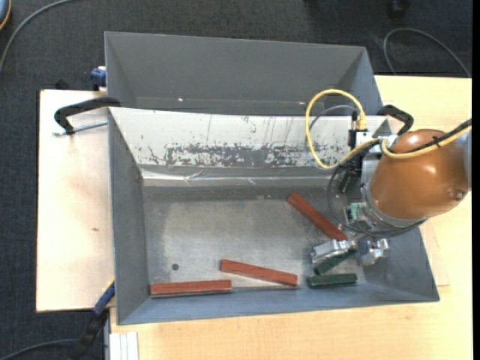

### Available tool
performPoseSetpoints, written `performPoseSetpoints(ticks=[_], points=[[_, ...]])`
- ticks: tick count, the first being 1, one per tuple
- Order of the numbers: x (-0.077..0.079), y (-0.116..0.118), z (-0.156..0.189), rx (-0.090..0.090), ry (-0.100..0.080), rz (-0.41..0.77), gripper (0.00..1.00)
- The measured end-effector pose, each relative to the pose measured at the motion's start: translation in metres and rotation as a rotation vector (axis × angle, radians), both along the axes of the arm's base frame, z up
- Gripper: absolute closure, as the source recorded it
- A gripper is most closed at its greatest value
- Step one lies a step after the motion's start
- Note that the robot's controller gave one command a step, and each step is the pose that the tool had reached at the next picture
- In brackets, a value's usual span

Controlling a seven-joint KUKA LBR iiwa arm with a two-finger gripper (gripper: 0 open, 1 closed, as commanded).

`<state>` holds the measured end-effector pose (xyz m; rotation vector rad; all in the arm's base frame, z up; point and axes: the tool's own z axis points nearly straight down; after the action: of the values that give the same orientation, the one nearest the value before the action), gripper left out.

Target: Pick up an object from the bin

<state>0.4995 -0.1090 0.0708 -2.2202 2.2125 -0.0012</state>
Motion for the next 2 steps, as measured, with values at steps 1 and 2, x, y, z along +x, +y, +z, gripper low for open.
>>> performPoseSetpoints(ticks=[1, 2], points=[[-0.002, 0.005, 0.001, -0.002, -0.002, 0.099, 0.00], [0.072, 0.019, 0.000, -0.003, -0.002, 0.432, 0.00]])
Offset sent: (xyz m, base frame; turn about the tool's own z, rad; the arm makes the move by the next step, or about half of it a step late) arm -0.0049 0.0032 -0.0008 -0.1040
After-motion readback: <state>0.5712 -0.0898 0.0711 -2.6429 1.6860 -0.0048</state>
